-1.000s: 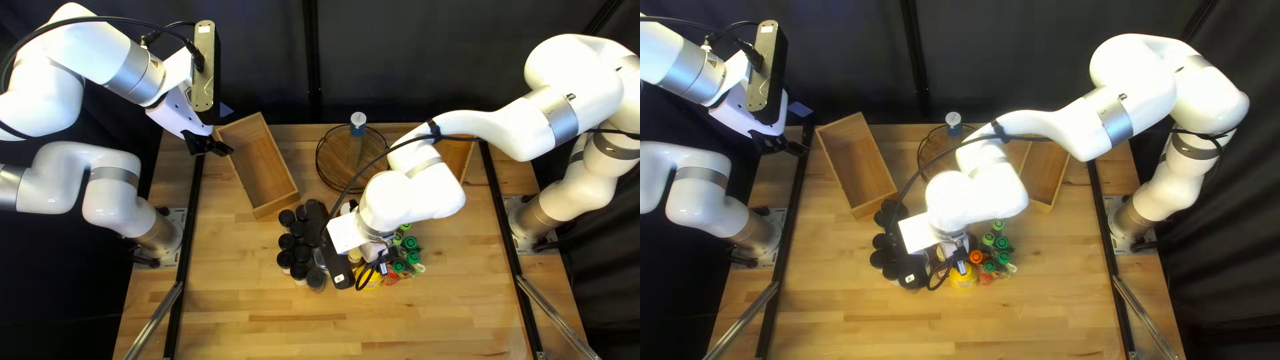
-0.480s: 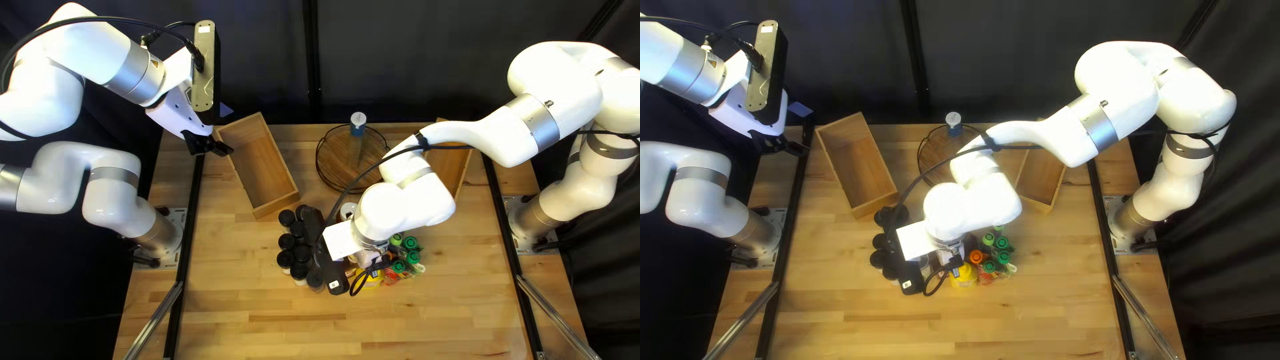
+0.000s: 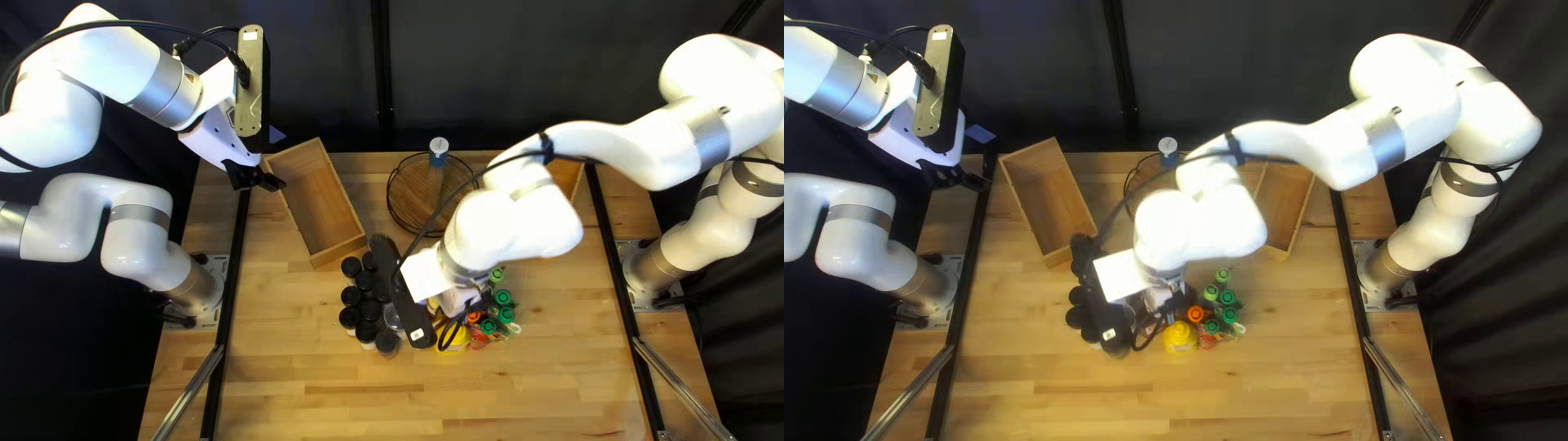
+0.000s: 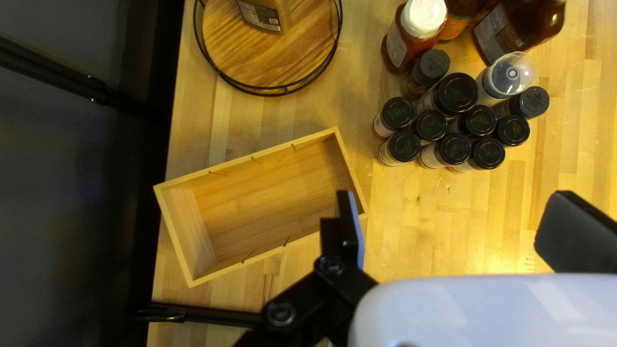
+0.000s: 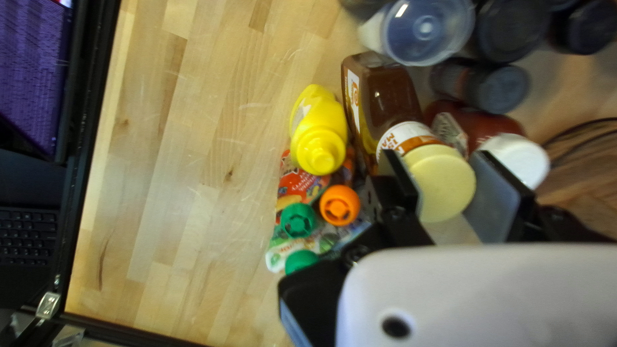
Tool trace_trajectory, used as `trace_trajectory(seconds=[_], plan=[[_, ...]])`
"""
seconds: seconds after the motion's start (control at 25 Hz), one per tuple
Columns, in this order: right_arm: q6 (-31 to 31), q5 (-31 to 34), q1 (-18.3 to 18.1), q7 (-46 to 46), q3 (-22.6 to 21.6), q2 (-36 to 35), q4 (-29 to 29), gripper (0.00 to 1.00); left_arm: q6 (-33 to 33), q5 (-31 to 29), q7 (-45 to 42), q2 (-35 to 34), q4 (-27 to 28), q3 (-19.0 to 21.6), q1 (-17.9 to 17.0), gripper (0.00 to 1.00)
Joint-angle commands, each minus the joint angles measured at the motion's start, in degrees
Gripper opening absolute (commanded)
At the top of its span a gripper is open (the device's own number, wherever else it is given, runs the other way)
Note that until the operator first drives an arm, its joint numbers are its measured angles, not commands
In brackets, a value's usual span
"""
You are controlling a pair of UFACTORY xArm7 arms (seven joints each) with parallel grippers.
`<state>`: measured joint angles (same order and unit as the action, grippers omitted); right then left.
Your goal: Separate condiments, baby food and spices and place it in 3 different racks/containers
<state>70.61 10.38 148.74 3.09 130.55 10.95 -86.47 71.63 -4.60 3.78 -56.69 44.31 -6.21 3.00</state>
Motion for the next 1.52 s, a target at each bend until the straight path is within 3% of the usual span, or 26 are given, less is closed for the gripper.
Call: trace_trajectory(seconds=[0.04, 0.2, 0.32, 0.52, 0.68, 0.88, 1.12, 1.52], plan=[[7.1, 0.7, 0.4, 2.0, -0.1, 0.1, -7.9, 0.00, 0.0, 0.0, 0.0, 0.0, 0.0, 0.0, 0.0, 1.00], [11.9, -0.7, -1.9, 5.7, 0.8, -2.9, -11.5, 0.00, 0.0, 0.0, 0.0, 0.0, 0.0, 0.0, 0.0, 1.00], [12.6, -4.7, -5.6, 10.5, 2.7, -7.7, -9.6, 0.00, 0.0, 0.0, 0.0, 0.0, 0.0, 0.0, 0.0, 1.00], [11.3, -13.7, -10.6, 23.3, 10.3, -19.3, -0.4, 0.00, 0.0, 0.0, 0.0, 0.0, 0.0, 0.0, 0.0, 1.00], [10.3, -17.9, -12.0, 33.2, 16.5, -24.8, 6.3, 0.00, 0.0, 0.0, 0.0, 0.0, 0.0, 0.0, 0.0, 1.00], [8.1, -19.5, -12.1, 43.4, 21.1, -28.5, 13.3, 0.00, 0.0, 0.0, 0.0, 0.0, 0.0, 0.0, 0.0, 1.00], [5.3, -18.8, -12.9, 54.8, 24.7, -28.2, 17.7, 0.00, 0.0, 0.0, 0.0, 0.0, 0.0, 0.0, 0.0, 1.00], [1.8, -17.0, -14.0, 68.5, 27.4, -21.3, 17.8, 0.00, 0.0, 0.0, 0.0, 0.0, 0.0, 0.0, 0.0, 1.00]])
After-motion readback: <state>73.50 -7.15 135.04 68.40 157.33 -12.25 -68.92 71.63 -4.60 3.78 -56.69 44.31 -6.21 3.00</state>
